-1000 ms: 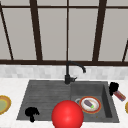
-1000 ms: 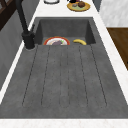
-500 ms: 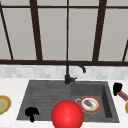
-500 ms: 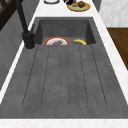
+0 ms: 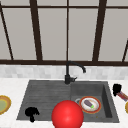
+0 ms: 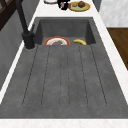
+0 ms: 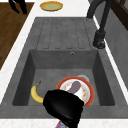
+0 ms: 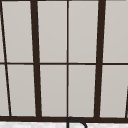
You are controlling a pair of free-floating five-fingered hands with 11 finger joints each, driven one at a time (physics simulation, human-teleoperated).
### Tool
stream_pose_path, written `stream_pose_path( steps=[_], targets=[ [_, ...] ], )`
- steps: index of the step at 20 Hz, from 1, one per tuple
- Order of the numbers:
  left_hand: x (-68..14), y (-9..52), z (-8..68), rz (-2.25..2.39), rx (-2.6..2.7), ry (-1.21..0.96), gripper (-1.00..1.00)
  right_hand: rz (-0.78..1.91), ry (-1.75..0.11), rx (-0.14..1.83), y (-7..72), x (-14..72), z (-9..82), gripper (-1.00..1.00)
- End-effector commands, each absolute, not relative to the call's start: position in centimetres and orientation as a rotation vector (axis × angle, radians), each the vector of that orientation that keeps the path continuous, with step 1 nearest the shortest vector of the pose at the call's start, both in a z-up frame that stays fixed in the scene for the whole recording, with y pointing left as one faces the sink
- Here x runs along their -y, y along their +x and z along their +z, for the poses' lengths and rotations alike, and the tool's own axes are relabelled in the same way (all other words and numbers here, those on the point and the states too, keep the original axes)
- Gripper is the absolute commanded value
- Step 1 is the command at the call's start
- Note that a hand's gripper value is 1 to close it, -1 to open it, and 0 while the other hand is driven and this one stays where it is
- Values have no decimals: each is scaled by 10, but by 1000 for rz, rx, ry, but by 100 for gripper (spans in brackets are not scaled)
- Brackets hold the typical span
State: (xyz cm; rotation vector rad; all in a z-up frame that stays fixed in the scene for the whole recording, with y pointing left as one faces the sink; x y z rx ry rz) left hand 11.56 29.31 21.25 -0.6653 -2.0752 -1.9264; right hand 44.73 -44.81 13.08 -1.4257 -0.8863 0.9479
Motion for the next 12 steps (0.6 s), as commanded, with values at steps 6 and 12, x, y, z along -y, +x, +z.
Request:
stream_pose_path(
  steps=[6,12],
  targets=[
    [-293,116,213,-1926,2075,-665,0,1120,-1413,911,464,460,89,100],
    [-293,116,213,-1926,2075,-665,0,1203,-1384,941,470,460,69,100]
  ],
)
